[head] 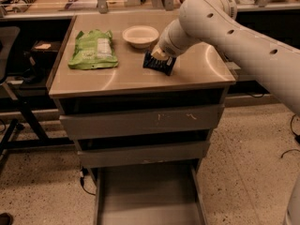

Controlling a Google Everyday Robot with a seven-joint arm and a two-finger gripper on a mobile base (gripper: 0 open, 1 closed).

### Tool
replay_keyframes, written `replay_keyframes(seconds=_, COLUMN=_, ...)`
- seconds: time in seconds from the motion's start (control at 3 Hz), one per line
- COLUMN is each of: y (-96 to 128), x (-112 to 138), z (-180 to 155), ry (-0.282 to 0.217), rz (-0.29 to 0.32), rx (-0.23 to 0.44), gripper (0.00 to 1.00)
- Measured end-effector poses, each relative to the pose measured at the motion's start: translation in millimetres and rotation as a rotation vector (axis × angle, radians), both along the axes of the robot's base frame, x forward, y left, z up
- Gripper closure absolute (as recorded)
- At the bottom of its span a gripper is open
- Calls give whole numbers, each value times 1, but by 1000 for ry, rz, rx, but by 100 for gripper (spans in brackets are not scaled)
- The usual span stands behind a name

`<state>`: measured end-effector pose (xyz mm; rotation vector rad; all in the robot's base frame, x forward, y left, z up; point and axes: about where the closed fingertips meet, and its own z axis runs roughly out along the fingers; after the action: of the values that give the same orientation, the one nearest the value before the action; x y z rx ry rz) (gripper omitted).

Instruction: Pick rxbar blueberry from bottom drawer and place on counter

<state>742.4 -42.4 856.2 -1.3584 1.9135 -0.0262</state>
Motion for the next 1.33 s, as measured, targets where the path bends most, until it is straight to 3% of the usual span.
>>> replay_keyframes(seconds=1.33, y=0, x=0, z=-1, ry=1, rz=0, rx=0, gripper=11)
